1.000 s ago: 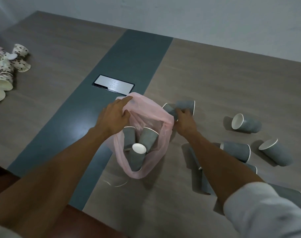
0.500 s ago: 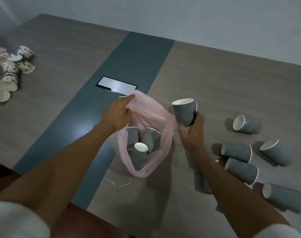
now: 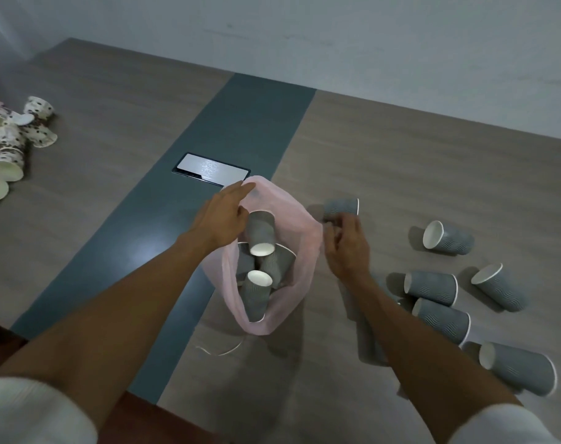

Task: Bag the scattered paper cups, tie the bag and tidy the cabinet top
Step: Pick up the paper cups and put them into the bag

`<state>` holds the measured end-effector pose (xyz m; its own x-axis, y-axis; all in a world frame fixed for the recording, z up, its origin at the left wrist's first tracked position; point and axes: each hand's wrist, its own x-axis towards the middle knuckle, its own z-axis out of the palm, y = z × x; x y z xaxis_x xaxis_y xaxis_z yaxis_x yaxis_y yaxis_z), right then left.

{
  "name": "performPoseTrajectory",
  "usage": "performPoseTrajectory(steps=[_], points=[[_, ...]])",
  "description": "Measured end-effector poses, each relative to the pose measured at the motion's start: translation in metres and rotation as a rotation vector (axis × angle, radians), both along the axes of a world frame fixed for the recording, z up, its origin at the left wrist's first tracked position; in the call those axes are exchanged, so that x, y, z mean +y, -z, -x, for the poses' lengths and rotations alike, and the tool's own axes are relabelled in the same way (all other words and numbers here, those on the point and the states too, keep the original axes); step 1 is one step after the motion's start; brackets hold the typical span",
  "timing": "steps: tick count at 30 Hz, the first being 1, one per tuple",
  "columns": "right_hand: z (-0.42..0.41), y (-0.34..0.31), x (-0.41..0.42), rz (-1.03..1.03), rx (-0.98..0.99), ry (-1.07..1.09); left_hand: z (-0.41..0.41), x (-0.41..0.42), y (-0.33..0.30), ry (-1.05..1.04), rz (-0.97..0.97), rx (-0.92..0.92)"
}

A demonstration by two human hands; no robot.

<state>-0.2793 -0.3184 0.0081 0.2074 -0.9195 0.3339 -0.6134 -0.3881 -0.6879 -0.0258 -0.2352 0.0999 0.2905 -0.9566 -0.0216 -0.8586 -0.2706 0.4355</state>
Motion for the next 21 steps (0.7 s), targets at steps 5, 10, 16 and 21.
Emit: performPoseTrajectory(steps=[5,10,16,21], points=[[0.027,0.011,-0.077,-0.358,0.411,0.006,-0.005,-0.007,0.010,0.003,0.057,0.001],[0.023,0.022,-0.122,-0.374,0.738,-0.189,-0.005,-0.011,0.016,0.004,0.088,-0.014],[0.029,0.045,-0.123,-0.154,0.880,-0.133,-0.002,-0.013,0.015,0.025,0.081,-0.009],[0.041,0.037,-0.101,-0.430,0.234,0.014,-0.009,-0.010,0.010,0.042,0.045,-0.020]])
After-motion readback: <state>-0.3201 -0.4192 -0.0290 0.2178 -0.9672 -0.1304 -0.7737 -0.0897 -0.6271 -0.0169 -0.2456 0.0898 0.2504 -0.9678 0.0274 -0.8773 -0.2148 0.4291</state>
